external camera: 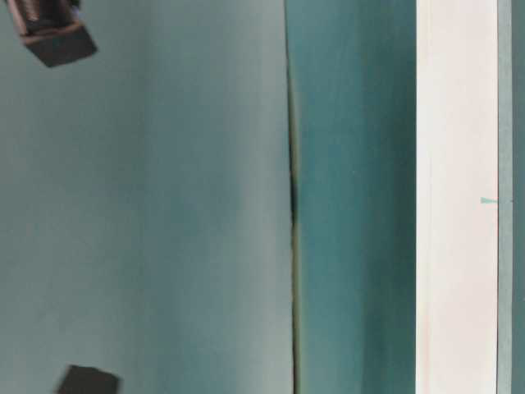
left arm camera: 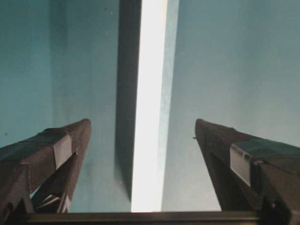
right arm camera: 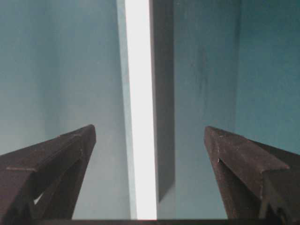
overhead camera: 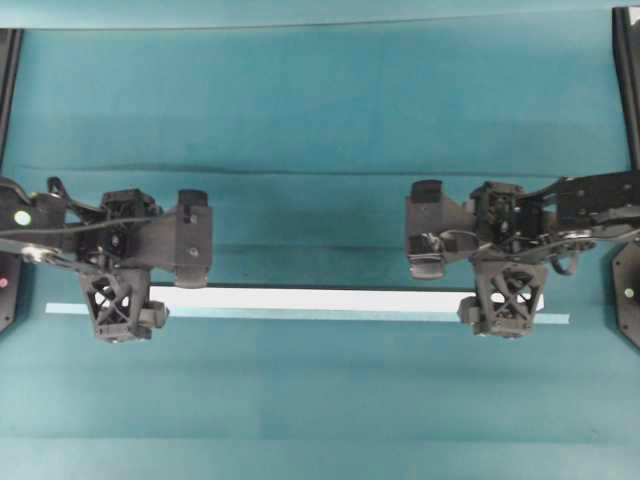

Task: Lift a wooden board with both hands.
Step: 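Lower both open grippers around the board's two ends, then close both grippers on the board ends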

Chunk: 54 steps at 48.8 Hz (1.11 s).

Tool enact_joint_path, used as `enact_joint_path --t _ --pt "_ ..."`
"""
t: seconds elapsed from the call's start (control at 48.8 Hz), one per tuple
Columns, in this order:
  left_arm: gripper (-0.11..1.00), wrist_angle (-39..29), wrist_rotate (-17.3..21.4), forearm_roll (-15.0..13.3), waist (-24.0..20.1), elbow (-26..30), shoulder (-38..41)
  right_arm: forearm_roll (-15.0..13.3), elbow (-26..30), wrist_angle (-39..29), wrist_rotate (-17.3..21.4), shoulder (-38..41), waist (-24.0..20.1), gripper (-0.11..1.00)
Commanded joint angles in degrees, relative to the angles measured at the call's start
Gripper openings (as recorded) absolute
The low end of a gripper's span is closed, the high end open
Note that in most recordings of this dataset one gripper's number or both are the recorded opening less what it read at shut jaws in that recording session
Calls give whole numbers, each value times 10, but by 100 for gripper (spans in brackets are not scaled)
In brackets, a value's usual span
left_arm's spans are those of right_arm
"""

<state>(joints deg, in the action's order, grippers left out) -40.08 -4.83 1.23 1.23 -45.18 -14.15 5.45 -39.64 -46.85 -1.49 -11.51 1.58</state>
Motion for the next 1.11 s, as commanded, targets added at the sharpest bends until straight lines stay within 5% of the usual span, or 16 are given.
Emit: enact_joint_path --t 0.0,1.087 --pt "99 13 1 3 4 0 7 -1 -2 13 -4 15 -3 95" --pt "99 120 -2 3 0 -34 88 0 -63 142 -8 98 -4 95"
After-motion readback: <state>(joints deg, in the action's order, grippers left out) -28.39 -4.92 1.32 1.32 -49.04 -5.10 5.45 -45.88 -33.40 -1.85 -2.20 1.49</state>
